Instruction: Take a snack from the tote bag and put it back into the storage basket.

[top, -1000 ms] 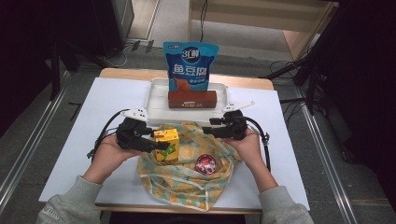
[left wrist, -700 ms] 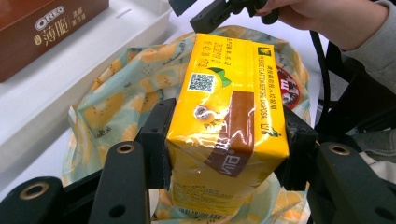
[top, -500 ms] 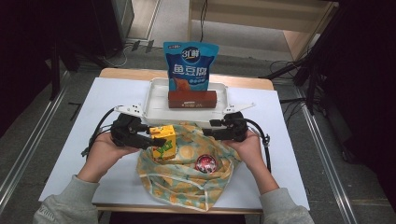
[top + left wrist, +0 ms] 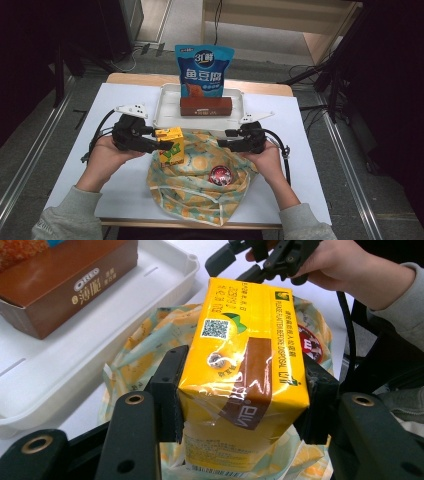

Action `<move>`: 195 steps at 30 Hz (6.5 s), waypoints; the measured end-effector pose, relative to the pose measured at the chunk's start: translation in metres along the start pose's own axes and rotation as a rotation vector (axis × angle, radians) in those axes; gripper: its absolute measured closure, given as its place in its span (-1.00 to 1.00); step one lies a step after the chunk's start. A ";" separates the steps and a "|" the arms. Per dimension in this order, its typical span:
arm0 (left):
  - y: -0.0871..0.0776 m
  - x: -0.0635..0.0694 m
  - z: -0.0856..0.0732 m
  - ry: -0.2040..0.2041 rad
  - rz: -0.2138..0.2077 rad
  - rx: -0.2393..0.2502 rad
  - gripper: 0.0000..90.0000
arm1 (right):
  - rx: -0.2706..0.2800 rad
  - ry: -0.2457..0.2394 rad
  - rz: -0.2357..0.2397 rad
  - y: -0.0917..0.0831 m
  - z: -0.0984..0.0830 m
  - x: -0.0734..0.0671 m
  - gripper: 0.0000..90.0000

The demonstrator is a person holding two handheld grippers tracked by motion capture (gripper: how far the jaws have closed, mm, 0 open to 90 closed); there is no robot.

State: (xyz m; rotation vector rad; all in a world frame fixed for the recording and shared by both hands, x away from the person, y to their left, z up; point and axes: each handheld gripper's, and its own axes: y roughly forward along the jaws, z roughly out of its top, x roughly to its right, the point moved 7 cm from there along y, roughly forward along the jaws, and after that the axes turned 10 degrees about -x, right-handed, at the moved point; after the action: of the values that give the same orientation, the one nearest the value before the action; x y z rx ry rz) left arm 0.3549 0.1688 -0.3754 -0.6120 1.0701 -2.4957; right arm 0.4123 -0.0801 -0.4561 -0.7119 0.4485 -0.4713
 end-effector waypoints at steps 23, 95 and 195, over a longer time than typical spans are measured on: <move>-0.014 -0.018 0.021 -0.014 0.002 0.016 0.11 | 0.009 -0.012 0.008 -0.004 -0.002 -0.007 -0.02; 0.015 -0.114 0.045 -0.099 0.165 0.049 0.12 | 0.017 -0.017 0.007 -0.011 -0.009 -0.016 -0.03; 0.048 -0.142 -0.005 -0.208 0.195 0.021 -0.14 | -0.005 -0.034 0.010 -0.004 -0.010 -0.014 -0.03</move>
State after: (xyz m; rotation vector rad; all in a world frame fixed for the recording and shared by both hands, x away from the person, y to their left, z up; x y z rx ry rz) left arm 0.4791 0.2079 -0.4491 -0.7074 0.9750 -2.2190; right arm 0.3950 -0.0802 -0.4567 -0.7217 0.4207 -0.4484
